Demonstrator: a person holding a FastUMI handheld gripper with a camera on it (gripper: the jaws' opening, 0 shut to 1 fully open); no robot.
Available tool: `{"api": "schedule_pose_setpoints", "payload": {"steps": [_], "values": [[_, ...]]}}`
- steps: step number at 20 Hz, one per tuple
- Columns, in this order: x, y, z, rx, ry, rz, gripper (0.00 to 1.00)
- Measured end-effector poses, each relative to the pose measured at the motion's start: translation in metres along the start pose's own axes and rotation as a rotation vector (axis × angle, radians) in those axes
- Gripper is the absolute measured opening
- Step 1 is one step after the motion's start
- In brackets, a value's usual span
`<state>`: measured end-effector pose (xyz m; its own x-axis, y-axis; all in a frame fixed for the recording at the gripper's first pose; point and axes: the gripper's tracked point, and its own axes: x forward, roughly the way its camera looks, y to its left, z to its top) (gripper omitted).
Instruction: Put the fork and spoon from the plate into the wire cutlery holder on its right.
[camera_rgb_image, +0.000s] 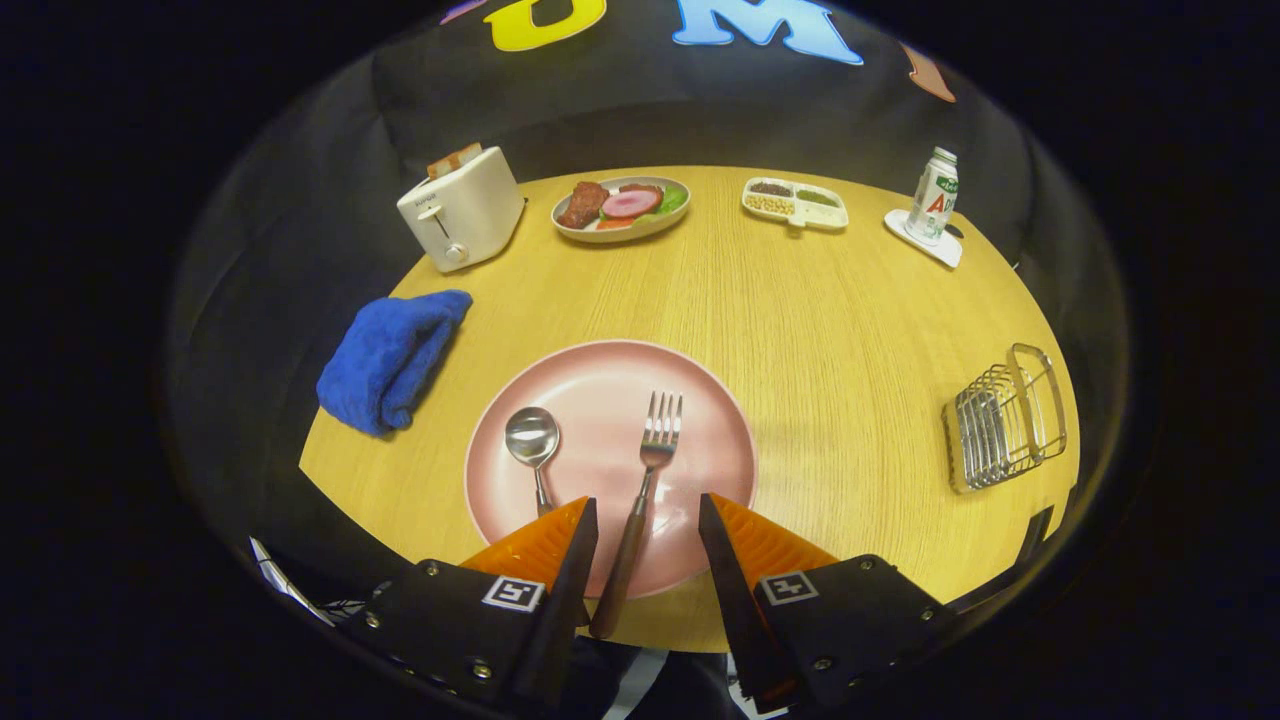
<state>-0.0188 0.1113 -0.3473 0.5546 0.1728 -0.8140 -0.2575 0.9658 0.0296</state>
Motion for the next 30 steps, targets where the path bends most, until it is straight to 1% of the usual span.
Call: {"api": "schedule_pose_setpoints", "payload": {"steps": [4,9,11,12,13,17,18,23,25,28,30], "values": [[0.015,-0.004,-0.010,0.003,0.054,-0.008,0.40],[0.029,-0.005,-0.021,-0.019,0.120,-0.021,0.40],[0.035,-0.002,-0.029,-0.021,0.145,-0.004,0.40],[0.046,-0.006,-0.028,-0.011,0.132,-0.023,0.39],[0.035,-0.002,-0.025,-0.011,0.159,-0.008,0.12],[0.038,-0.001,-0.022,0.049,0.164,0.026,0.12],[0.036,0.001,-0.025,0.061,0.181,0.035,0.05],[0.033,-0.001,-0.017,0.131,0.181,0.069,0.05],[0.027,-0.004,-0.006,0.170,0.157,0.084,0.05],[0.015,-0.014,0.009,0.226,0.119,0.091,0.05],[0.003,-0.028,0.018,0.243,0.086,0.073,0.05]]}}
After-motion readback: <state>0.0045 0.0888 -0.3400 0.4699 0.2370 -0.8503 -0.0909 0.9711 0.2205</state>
